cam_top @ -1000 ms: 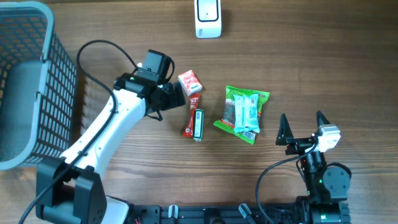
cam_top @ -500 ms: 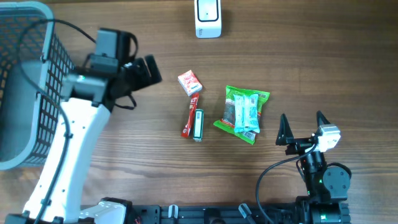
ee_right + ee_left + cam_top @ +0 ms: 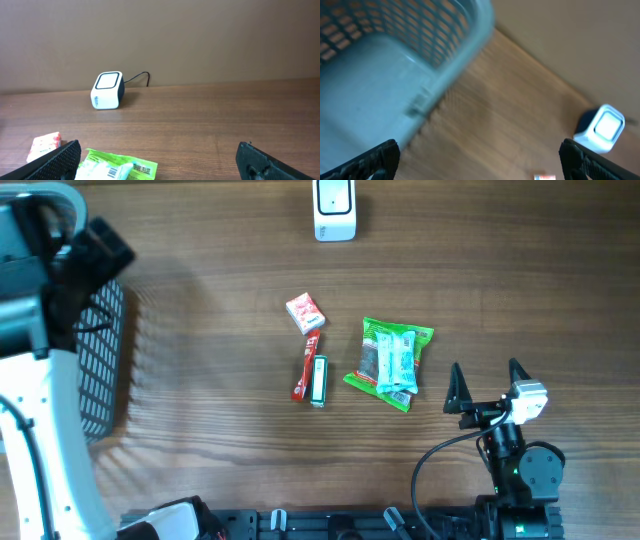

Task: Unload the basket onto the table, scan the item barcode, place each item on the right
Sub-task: 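Move the left gripper back over the basket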

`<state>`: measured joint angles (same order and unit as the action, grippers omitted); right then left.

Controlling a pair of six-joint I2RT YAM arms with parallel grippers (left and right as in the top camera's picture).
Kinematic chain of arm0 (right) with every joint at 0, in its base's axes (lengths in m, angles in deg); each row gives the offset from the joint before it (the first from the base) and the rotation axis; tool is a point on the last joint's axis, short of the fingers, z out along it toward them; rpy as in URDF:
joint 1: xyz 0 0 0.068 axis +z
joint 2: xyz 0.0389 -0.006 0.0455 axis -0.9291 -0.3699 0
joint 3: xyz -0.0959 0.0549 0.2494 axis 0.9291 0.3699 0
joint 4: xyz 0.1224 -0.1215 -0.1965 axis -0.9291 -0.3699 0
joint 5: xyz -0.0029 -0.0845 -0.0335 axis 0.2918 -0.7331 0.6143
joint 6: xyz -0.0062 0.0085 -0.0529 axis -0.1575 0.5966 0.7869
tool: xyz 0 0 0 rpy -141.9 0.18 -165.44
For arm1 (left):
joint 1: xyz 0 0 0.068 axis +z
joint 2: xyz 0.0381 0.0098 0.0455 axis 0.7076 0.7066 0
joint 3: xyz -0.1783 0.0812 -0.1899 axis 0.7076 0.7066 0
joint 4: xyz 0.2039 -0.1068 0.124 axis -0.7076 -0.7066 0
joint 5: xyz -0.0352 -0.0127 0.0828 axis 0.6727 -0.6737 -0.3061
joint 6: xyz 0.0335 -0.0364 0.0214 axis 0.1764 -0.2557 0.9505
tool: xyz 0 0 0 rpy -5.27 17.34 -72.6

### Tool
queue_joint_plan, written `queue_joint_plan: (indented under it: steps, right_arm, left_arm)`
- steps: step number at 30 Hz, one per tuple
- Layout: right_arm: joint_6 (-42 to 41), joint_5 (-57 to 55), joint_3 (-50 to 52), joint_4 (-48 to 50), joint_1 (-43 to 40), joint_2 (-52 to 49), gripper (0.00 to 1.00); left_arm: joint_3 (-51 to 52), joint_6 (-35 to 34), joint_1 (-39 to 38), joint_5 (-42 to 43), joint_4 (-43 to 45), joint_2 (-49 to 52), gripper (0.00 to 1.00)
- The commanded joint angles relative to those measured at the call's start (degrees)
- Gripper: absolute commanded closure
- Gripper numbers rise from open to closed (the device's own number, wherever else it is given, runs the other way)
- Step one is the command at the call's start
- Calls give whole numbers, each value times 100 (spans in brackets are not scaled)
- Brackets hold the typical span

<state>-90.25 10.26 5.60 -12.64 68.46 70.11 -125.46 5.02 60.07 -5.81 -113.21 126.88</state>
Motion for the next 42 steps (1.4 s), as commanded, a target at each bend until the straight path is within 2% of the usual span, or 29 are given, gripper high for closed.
queue_joint_plan:
  steps: [1, 8, 23, 26, 32, 42]
  right_arm:
    - [-4, 42, 4, 20, -2, 50, 0]
    - [-2, 42, 4, 20, -2, 50, 0]
    - [-4, 42, 4, 20, -2, 50, 0]
    - [-4, 42, 4, 20, -2, 50, 0]
    - [-4, 42, 4, 20, -2, 50, 0]
    - [-4, 42, 4, 20, -2, 50, 0]
  left_arm:
    - [-87, 177, 540, 879, 76, -63, 0]
    - [-85, 160, 573, 1532, -111, -61, 0]
    - [-48, 155, 476, 1523, -424, -50, 0]
    - [-48, 470, 393, 1523, -428, -31, 0]
    - [-48, 433, 308, 1521, -787, 7, 0]
    - [-48, 433, 308, 1521, -787, 7, 0]
